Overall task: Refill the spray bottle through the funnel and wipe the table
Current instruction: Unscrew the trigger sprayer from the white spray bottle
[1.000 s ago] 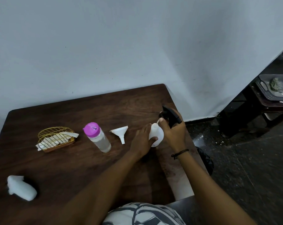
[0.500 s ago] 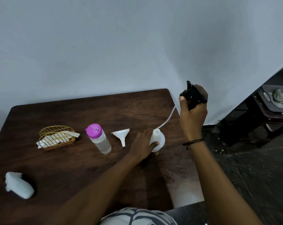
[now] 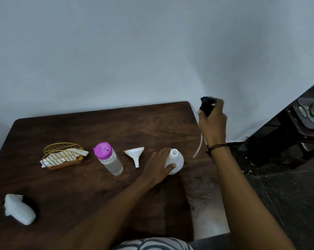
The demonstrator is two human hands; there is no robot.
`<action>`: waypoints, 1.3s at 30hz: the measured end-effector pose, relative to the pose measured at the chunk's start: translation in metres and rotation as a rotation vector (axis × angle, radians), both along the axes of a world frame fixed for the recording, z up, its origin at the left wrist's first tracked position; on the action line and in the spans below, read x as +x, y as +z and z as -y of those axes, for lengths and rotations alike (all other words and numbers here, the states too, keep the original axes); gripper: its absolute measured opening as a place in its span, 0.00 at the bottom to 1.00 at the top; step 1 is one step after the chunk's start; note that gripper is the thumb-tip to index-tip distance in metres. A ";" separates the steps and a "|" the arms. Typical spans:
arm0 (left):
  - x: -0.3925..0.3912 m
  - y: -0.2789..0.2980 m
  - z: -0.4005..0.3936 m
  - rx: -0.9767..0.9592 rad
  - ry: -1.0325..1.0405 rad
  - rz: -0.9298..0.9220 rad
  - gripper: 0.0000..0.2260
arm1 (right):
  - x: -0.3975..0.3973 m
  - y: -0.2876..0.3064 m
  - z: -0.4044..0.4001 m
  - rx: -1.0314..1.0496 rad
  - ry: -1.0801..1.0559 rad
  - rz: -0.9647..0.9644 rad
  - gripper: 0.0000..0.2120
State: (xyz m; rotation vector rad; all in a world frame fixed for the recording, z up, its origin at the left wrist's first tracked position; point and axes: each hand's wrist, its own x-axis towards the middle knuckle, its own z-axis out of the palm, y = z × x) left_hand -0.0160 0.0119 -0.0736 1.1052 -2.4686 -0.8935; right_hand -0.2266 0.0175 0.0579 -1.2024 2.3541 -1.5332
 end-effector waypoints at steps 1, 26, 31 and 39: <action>0.000 0.000 0.000 -0.002 -0.002 -0.004 0.26 | 0.002 -0.009 0.002 0.088 0.014 -0.027 0.17; -0.002 0.003 0.005 -0.043 -0.032 -0.018 0.25 | 0.012 -0.148 -0.011 0.841 0.212 -0.437 0.23; -0.001 0.006 0.004 -0.048 -0.026 -0.012 0.24 | 0.008 -0.144 -0.016 0.901 0.304 -0.400 0.27; 0.001 0.010 0.003 -0.015 -0.009 -0.042 0.29 | 0.020 -0.103 -0.028 0.532 0.148 -0.250 0.17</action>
